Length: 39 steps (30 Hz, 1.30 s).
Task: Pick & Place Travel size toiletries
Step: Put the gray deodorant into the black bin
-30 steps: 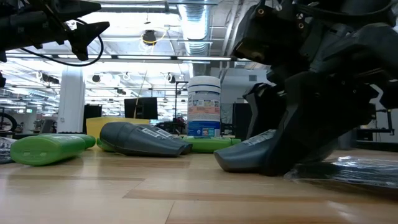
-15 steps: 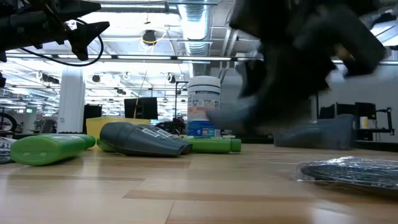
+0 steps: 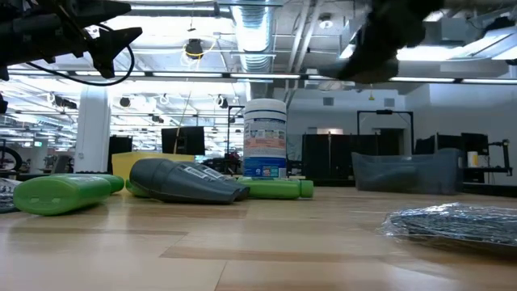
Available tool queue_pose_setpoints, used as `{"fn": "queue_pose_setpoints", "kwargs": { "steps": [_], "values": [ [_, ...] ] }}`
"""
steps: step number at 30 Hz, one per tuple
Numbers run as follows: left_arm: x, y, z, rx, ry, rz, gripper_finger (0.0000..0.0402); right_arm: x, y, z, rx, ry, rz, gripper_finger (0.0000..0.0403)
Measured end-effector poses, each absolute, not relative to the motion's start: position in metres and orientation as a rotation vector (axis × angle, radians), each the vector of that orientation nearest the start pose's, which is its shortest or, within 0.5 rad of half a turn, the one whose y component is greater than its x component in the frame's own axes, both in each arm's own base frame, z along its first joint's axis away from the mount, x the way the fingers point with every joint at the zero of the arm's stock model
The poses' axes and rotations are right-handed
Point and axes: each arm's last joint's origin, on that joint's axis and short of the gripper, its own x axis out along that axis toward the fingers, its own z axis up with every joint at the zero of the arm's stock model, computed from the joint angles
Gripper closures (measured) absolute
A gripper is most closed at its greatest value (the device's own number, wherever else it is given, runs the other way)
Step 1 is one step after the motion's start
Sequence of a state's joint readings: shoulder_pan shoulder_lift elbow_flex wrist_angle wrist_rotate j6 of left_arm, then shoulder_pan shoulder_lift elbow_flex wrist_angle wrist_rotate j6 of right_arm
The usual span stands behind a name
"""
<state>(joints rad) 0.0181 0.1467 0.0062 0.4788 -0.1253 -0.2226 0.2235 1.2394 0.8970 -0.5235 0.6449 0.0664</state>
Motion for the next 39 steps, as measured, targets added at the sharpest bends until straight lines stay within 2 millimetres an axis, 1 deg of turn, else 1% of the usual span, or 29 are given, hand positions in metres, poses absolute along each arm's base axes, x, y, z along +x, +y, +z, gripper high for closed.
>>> {"fn": "queue_pose_setpoints", "kwargs": {
  "steps": [3, 6, 8, 11, 14, 20, 25, 30, 39],
  "values": [
    [0.101, 0.005, 0.199, -0.238, -0.353, 0.103, 0.0198, 0.213, 0.01, 0.251, -0.213, 0.765, -0.599, 0.0209],
    [0.101, 0.005, 0.199, -0.238, -0.354, 0.104, 0.0198, 0.188, -0.011, 0.236, -0.108, 0.775, -0.746, 0.021],
    [0.101, 0.005, 0.199, -0.238, -0.354, 0.104, 0.0198, 0.173, -0.021, 0.224, -0.057, 0.794, -0.825, 0.0211],
    [0.101, 0.005, 0.199, -0.238, -0.354, 0.104, 0.0198, 0.158, -0.033, 0.21, 0.006, 0.805, -0.922, 0.021],
    [0.101, 0.005, 0.199, -0.238, -0.354, 0.104, 0.0198, 0.149, -0.043, 0.202, 0.049, 0.833, -1.004, 0.0207],
    [0.101, 0.005, 0.199, -0.238, -0.354, 0.104, 0.0198, 0.144, -0.059, 0.197, 0.143, 0.841, -1.131, 0.0211],
    [0.101, 0.005, 0.199, -0.238, -0.354, 0.104, 0.0198, 0.143, -0.067, 0.188, 0.227, 0.881, -1.224, 0.0204],
    [0.101, 0.005, 0.199, -0.237, -0.354, 0.104, 0.0198, 0.145, -0.071, 0.177, 0.328, 0.913, -1.281, 0.0208],
    [0.101, 0.005, 0.199, -0.237, -0.354, 0.103, 0.0198, 0.153, -0.079, 0.173, 0.326, 1.016, -1.317, 0.0192]
  ]
}}
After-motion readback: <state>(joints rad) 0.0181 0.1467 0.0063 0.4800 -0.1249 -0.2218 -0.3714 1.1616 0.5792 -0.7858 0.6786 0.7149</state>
